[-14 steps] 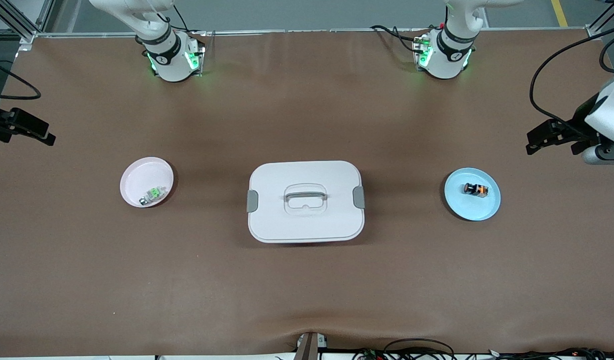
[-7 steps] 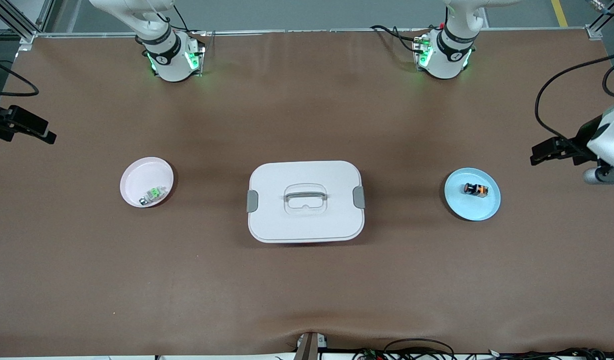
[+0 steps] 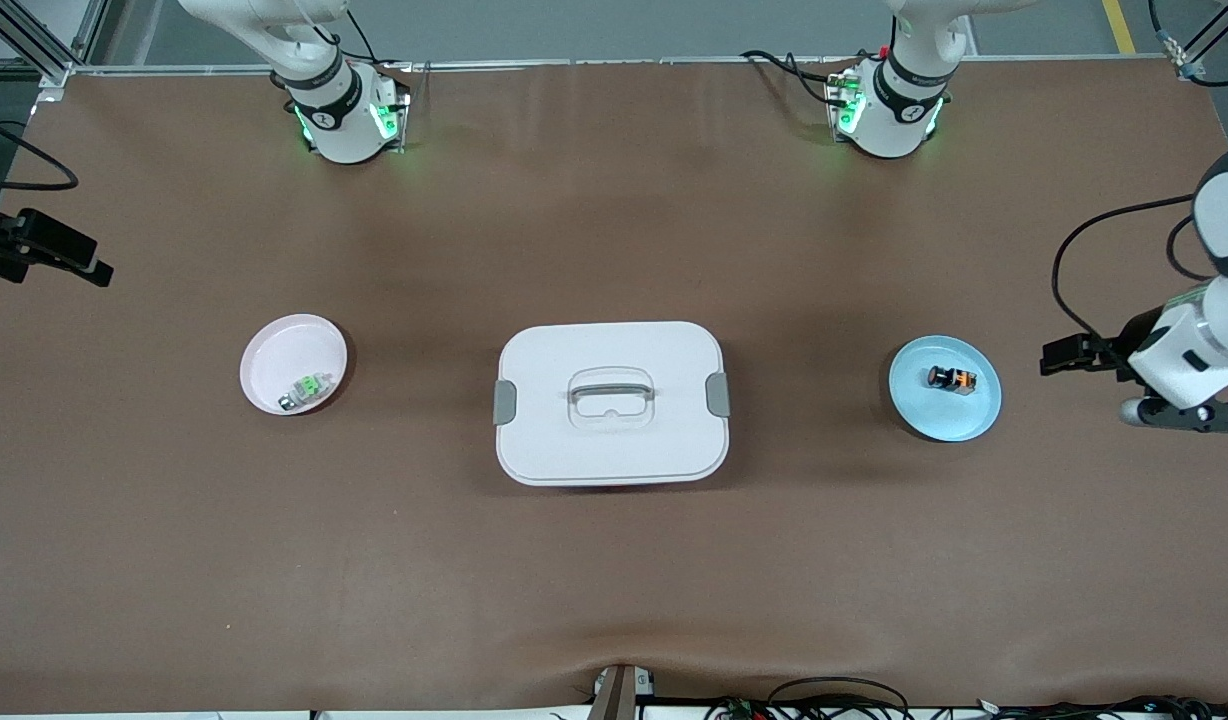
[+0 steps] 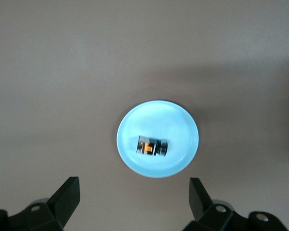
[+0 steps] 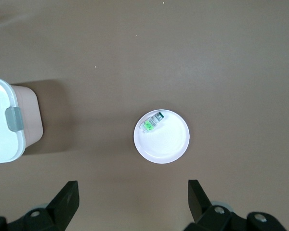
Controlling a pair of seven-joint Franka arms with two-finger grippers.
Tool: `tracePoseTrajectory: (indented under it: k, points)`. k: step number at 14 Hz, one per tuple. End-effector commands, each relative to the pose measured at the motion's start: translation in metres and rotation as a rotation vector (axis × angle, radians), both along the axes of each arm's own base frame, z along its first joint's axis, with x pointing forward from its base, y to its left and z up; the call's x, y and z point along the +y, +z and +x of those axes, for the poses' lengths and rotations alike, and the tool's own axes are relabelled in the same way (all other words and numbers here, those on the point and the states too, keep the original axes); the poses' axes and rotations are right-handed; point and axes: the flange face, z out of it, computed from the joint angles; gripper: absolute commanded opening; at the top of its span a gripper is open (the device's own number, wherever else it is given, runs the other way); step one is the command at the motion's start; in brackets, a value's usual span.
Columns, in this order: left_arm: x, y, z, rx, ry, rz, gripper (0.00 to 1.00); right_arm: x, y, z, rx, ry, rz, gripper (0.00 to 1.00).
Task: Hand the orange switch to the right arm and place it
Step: 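Lower the left gripper onto the orange switch and close it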
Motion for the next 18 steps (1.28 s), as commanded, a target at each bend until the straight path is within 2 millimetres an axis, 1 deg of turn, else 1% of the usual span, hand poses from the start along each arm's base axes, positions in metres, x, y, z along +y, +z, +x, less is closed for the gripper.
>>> tracePoseTrajectory:
  k: [1, 2, 4, 8, 11, 12, 15, 18]
  points:
    - [-0.002, -0.035, -0.019, -0.001, -0.021, -0.004, 1.0, -0.006, 0.004, -0.009, -0.009, 0.047, 0.002, 1.0]
    - [-0.002, -0.052, -0.025, -0.014, -0.027, -0.004, 1.0, -0.009, 0.003, -0.009, -0.008, 0.053, 0.002, 1.0]
    - [-0.006, -0.075, -0.037, -0.049, -0.033, -0.002, 1.0, -0.013, 0.004, -0.009, -0.017, 0.087, -0.003, 1.0]
    - [-0.009, -0.127, -0.06, -0.066, -0.061, -0.001, 1.0, -0.014, 0.003, -0.009, -0.016, 0.088, -0.009, 1.0]
    - [-0.014, -0.158, -0.063, -0.064, -0.072, -0.004, 1.0, -0.014, 0.004, -0.009, -0.018, 0.088, -0.011, 1.0]
    - [-0.015, -0.166, -0.063, -0.056, -0.078, -0.004, 1.0, -0.014, 0.004, -0.009, -0.018, 0.088, -0.011, 1.0]
    - [-0.01, -0.188, -0.064, -0.038, -0.131, -0.011, 1.0, -0.014, 0.004, -0.009, -0.017, 0.088, -0.012, 1.0]
    - [-0.009, -0.217, -0.063, -0.035, -0.183, -0.017, 1.0, -0.015, 0.003, -0.008, -0.015, 0.088, -0.015, 1.0]
